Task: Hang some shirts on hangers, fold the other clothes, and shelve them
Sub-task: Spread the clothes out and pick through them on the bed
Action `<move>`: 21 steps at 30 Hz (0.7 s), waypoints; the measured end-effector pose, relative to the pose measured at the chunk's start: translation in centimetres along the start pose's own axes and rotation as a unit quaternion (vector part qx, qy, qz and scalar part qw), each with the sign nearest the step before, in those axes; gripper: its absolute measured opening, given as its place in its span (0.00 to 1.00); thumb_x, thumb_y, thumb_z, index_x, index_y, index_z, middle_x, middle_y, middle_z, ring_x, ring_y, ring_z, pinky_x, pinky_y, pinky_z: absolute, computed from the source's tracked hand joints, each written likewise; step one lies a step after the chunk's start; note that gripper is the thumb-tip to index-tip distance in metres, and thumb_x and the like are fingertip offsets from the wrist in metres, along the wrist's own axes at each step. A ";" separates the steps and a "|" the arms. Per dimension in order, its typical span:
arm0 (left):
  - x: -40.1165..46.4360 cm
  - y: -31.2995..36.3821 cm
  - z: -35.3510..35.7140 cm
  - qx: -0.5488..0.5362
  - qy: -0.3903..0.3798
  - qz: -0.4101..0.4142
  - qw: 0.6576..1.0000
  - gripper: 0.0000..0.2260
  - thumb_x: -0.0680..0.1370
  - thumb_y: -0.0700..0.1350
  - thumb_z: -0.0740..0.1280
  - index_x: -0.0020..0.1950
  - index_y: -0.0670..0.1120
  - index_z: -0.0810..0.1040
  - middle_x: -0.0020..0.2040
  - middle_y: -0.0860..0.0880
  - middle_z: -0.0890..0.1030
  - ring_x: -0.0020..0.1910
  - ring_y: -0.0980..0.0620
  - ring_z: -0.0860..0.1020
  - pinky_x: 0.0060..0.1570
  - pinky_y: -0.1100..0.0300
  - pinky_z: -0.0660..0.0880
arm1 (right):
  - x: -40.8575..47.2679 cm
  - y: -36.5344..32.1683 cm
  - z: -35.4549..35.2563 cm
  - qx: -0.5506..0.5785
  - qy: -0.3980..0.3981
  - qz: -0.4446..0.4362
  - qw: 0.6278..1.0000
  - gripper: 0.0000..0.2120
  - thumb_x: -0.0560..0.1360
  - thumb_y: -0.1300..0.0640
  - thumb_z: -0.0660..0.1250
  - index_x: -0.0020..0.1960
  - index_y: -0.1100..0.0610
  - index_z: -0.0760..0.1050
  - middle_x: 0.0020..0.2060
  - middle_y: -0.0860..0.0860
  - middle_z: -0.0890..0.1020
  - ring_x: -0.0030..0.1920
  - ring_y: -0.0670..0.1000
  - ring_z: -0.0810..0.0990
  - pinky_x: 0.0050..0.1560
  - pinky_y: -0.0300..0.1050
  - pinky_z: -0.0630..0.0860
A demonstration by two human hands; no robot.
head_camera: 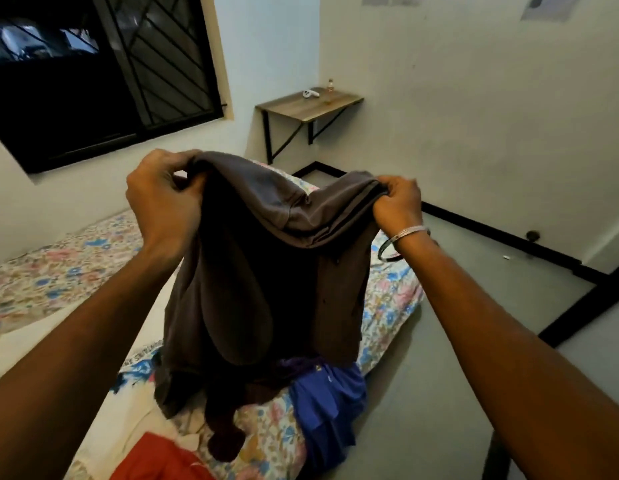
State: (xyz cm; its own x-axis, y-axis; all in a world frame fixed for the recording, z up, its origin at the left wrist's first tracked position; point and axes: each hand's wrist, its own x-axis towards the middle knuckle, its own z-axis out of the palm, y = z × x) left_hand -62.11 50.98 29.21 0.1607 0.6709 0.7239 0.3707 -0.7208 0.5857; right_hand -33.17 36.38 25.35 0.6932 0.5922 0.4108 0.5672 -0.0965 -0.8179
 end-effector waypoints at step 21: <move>17.1 15.5 36.0 -0.273 -0.036 0.111 0.955 0.09 0.76 0.45 0.71 0.55 0.45 0.86 0.48 0.49 0.84 0.50 0.54 0.82 0.46 0.60 0.80 | 28.1 10.0 -10.8 0.052 0.143 -0.089 0.984 0.13 0.76 0.57 0.64 0.37 0.63 0.80 0.31 0.49 0.75 0.34 0.43 0.72 0.30 0.49 0.71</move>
State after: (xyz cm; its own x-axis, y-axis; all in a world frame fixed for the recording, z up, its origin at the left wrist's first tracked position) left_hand -20.70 57.56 37.48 0.2502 0.4863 0.8372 -0.2085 -0.8174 0.5371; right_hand -3.23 43.45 33.09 0.6920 0.3404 0.6366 0.6531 0.0804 -0.7530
